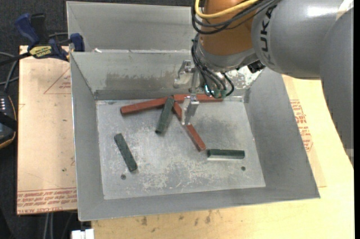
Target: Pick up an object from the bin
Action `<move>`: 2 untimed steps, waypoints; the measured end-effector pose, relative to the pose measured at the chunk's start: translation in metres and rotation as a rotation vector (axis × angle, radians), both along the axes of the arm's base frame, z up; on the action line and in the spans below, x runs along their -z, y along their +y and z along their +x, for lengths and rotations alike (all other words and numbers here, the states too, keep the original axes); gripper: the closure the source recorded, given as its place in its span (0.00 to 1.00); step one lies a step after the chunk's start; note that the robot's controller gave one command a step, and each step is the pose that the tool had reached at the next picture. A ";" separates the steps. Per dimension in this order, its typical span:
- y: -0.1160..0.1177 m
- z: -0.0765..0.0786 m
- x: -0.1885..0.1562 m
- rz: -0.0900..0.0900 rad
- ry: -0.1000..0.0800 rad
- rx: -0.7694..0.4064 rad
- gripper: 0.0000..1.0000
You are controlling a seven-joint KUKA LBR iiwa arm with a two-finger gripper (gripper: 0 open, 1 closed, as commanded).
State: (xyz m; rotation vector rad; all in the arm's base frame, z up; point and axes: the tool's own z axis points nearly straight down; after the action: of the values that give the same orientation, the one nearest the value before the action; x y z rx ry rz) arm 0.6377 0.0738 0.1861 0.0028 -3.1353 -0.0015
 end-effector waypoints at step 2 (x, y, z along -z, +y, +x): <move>-0.008 0.008 0.033 0.001 -0.015 -0.065 0.00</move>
Offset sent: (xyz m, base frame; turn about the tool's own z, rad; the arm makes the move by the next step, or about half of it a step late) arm 0.0104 -0.0171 -0.0764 -0.1265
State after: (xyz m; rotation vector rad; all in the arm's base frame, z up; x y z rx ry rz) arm 0.6458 0.0661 0.1529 0.1050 -3.1487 -0.0027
